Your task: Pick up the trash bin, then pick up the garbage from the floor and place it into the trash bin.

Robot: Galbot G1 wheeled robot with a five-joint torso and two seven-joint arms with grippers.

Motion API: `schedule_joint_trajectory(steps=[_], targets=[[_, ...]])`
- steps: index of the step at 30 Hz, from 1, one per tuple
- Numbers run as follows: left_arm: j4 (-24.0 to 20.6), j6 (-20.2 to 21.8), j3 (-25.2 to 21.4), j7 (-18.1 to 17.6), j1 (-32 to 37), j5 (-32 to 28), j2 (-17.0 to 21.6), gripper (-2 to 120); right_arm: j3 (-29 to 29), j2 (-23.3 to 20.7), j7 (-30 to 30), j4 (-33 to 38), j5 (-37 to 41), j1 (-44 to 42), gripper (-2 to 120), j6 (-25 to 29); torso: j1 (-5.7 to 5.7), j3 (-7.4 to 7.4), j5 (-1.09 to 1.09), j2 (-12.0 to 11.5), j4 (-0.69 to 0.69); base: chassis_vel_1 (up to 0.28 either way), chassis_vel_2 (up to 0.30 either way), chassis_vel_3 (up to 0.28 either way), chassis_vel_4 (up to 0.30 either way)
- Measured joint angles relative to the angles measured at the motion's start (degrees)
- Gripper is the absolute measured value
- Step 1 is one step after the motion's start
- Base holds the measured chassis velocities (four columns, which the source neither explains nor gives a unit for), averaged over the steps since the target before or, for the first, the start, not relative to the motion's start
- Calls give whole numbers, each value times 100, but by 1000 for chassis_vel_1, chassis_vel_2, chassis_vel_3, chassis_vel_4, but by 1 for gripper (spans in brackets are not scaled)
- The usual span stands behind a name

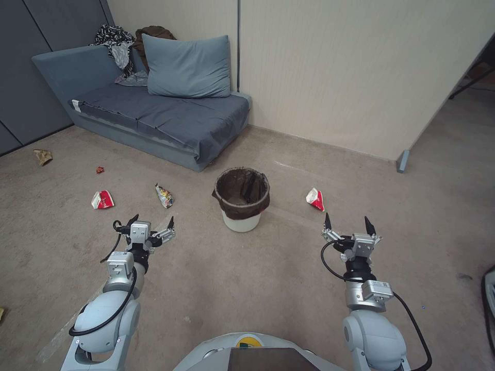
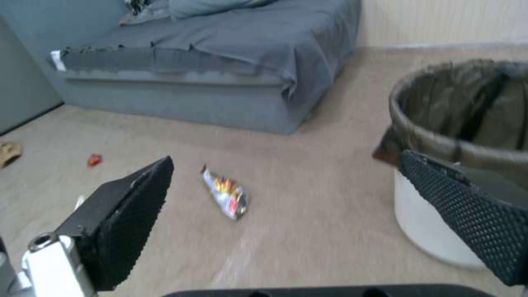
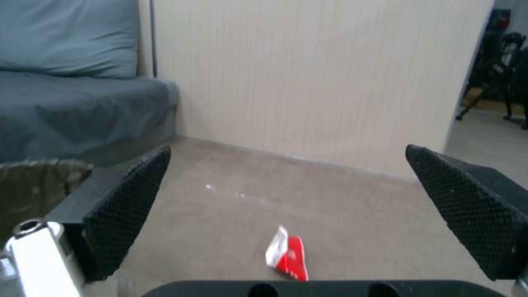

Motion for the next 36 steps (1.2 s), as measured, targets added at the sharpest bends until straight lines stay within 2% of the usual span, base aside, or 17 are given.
schedule_joint_trajectory(steps=[19,36], targets=[[-24,-8,67,86,41,9,-4,100,-24,36,-59,-19,-97,39,100,163,0,0,-3,0,1,-220,225,218,-221],[-20,0,78,108,45,9,2,100,-50,52,-88,-29,-129,75,100,216,0,-1,-3,0,1,-33,41,30,-32]])
